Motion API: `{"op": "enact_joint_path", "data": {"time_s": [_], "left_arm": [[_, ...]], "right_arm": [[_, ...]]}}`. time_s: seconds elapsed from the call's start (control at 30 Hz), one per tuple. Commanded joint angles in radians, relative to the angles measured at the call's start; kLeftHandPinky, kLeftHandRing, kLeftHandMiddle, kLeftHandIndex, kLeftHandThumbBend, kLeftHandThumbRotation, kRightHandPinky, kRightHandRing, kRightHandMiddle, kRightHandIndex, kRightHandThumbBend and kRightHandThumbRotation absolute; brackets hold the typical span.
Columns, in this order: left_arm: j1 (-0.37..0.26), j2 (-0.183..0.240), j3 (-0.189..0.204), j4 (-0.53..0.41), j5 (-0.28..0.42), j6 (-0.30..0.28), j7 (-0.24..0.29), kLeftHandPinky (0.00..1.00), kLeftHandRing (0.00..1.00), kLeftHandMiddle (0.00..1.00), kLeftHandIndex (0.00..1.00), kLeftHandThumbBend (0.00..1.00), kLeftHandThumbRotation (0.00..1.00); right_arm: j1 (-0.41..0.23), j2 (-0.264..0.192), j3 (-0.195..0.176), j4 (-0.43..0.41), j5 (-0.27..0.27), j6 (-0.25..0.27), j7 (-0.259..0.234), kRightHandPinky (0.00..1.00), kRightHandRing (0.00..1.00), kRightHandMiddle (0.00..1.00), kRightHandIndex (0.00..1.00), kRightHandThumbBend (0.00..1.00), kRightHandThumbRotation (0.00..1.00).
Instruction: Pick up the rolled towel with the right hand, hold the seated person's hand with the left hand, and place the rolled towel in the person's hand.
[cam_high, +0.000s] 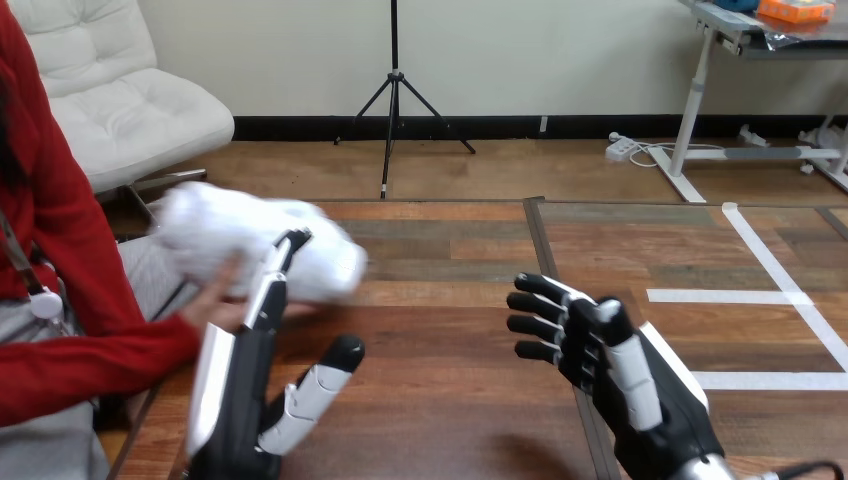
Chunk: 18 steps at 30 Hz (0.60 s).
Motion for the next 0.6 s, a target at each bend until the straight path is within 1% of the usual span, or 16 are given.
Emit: {"op": "enact_joint_path", "data": {"time_s": [0.0,0.03,0.17,0.2,0.27,0.3,0.37,0.43,0.57], "left_arm": [[-0.026,-0.025,-0.021,0.011,-0.095,-0.045,-0.052,1.00,1.00,0.98,0.94,0.81,1.00],[-0.024,-0.028,-0.024,0.012,-0.108,-0.049,-0.062,1.00,1.00,0.98,0.94,0.79,1.00],[-0.015,-0.035,-0.035,0.016,-0.166,-0.065,-0.107,1.00,1.00,0.98,0.93,0.76,1.00],[-0.008,-0.038,-0.042,0.009,-0.190,-0.057,-0.125,1.00,1.00,0.98,0.93,0.76,1.00],[0.001,-0.041,-0.046,0.000,-0.217,-0.047,-0.148,1.00,1.00,0.98,0.93,0.77,1.00],[0.010,-0.043,-0.053,-0.013,-0.241,-0.034,-0.166,1.00,1.00,0.98,0.93,0.77,1.00],[0.020,-0.046,-0.059,-0.027,-0.268,-0.019,-0.189,1.00,1.00,0.97,0.93,0.78,1.00],[0.035,-0.047,-0.073,-0.045,-0.319,-0.004,-0.226,1.00,1.00,0.98,0.93,0.78,1.00],[0.061,-0.049,-0.090,-0.079,-0.385,0.020,-0.272,1.00,1.00,0.98,0.93,0.77,1.00]], "right_arm": [[-0.008,0.044,-0.026,-0.070,0.056,-0.041,0.000,0.83,0.83,0.84,0.83,1.00,1.00],[-0.004,0.048,-0.025,-0.070,0.059,-0.048,-0.002,0.83,0.83,0.83,0.82,1.00,1.00],[0.014,0.067,-0.024,-0.073,0.072,-0.068,-0.008,0.83,0.82,0.83,0.82,0.99,1.00],[0.021,0.075,-0.023,-0.075,0.077,-0.075,-0.010,0.83,0.82,0.82,0.82,0.99,1.00],[0.030,0.085,-0.022,-0.078,0.083,-0.083,-0.011,0.83,0.82,0.82,0.81,0.99,1.00],[0.036,0.093,-0.020,-0.079,0.086,-0.092,-0.010,0.83,0.82,0.82,0.81,0.98,1.00],[0.043,0.101,-0.020,-0.080,0.088,-0.101,-0.009,0.83,0.82,0.82,0.81,0.98,1.00],[0.054,0.112,-0.018,-0.082,0.090,-0.113,-0.010,0.83,0.82,0.81,0.81,0.97,1.00],[0.071,0.127,-0.015,-0.087,0.094,-0.127,-0.010,0.83,0.82,0.82,0.81,0.97,1.00]]}}
